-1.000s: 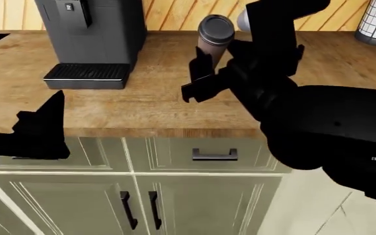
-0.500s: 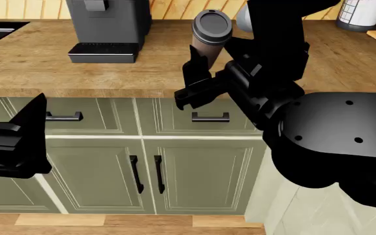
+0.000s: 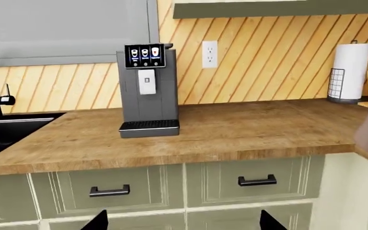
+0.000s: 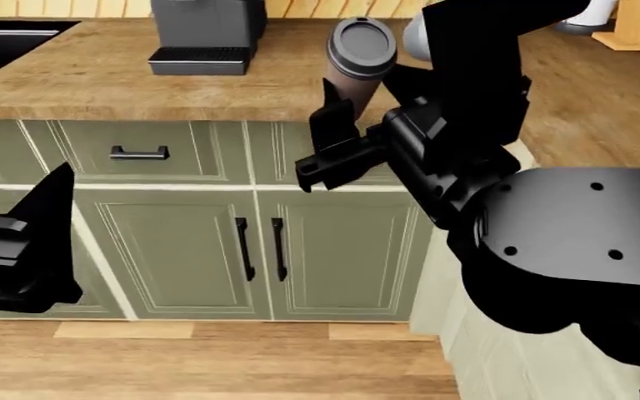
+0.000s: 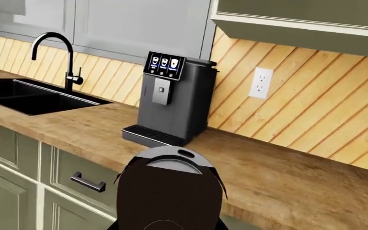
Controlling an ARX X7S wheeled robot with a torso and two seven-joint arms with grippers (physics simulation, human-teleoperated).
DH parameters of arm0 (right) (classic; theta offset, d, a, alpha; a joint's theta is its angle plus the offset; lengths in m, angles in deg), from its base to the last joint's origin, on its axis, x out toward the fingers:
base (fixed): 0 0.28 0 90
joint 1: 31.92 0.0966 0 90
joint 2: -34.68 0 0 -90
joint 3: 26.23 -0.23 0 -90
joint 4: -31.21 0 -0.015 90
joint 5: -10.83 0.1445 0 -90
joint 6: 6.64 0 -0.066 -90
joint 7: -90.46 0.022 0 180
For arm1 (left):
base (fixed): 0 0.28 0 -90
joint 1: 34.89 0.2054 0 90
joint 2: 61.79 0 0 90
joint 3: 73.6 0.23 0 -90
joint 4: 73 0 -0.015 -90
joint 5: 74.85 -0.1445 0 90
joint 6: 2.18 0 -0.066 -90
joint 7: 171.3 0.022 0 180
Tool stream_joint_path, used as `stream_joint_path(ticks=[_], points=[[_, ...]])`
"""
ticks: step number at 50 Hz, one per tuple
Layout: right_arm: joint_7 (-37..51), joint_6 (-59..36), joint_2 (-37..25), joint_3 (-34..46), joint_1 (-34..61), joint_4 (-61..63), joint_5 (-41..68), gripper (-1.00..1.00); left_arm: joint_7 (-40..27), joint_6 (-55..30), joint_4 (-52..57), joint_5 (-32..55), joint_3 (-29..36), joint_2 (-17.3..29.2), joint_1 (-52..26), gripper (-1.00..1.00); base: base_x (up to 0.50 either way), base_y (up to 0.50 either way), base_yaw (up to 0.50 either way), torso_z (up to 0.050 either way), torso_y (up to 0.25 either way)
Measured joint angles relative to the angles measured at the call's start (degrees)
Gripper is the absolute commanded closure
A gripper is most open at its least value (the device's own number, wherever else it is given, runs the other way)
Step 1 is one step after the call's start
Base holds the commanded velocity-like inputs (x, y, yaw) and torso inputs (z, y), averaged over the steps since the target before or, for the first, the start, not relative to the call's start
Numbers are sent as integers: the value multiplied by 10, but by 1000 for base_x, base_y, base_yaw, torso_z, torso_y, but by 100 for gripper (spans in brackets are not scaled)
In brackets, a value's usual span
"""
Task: Move the drinks to the dining counter.
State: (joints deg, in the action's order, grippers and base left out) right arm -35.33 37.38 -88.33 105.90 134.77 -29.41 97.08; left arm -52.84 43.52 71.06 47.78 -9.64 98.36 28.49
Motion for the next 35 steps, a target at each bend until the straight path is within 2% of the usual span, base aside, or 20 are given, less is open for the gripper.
stream_joint_path(ticks=[35], points=[[4,5,0,-1,6,8,4,100,-12,-18,-2,31,-47,0,9,-100,-503,276,0,0,0]])
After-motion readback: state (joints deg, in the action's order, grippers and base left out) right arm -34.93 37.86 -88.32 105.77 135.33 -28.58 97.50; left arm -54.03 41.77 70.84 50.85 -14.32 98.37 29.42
